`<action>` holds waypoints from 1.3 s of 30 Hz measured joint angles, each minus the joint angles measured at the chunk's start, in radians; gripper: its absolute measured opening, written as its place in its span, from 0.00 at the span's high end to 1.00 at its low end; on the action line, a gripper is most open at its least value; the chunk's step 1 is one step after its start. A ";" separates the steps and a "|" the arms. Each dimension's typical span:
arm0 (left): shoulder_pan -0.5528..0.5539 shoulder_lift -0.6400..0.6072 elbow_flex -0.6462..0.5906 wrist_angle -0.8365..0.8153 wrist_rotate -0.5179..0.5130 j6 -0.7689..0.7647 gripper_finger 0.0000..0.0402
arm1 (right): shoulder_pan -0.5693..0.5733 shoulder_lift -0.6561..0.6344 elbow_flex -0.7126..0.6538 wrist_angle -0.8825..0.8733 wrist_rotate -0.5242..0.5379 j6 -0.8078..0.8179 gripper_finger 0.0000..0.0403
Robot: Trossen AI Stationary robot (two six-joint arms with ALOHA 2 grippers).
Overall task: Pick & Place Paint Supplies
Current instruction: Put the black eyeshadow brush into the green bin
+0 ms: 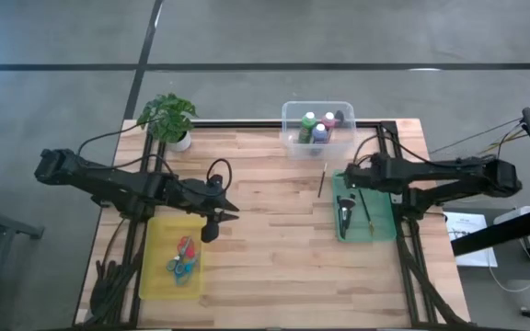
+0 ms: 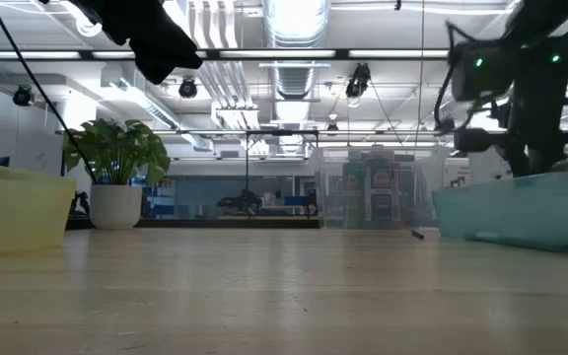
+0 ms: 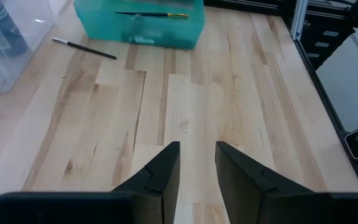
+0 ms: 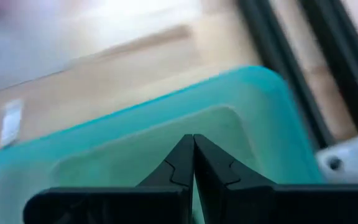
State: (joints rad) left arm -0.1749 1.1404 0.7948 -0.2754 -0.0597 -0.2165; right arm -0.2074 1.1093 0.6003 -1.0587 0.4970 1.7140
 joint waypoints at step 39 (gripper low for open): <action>-0.127 -0.014 0.000 0.000 0.155 -0.149 0.72 | 0.397 0.819 1.237 -0.325 0.359 -0.345 0.98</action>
State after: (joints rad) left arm -0.3014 1.1267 0.7948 -0.2756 0.0957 -0.3652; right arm 0.1897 1.9284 1.8375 -1.3837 0.8558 1.3691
